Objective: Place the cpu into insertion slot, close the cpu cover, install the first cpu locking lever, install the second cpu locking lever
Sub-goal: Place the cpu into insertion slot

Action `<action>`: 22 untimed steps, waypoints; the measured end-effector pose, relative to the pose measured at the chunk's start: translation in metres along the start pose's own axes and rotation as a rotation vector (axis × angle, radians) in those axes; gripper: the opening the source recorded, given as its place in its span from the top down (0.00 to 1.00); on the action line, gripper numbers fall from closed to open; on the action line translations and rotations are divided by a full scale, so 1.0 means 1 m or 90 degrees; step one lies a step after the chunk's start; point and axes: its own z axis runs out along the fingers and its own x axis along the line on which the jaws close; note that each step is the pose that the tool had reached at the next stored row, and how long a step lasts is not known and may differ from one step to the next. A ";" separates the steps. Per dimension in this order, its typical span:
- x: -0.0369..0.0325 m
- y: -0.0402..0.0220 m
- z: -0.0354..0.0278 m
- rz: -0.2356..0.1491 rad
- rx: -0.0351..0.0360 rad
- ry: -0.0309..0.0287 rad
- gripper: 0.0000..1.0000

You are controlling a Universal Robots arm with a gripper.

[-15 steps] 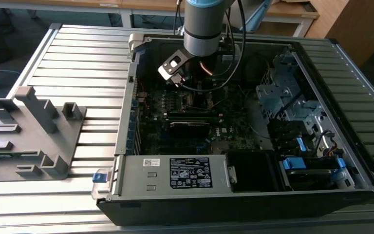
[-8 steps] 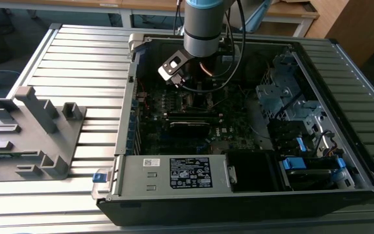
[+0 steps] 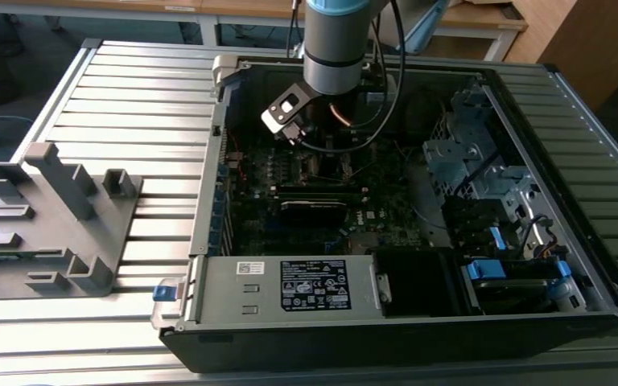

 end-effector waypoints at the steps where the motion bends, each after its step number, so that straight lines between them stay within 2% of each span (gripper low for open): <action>1: 0.0000 0.0000 0.0000 0.000 0.0000 0.0001 0.46; 13: 0.0001 0.0000 0.0017 0.002 -0.0002 0.0003 0.46; 16: 0.0005 0.0003 -0.0004 0.002 -0.0008 0.0016 0.46; 22: 0.0002 0.0002 -0.0019 0.002 -0.0003 0.0004 0.46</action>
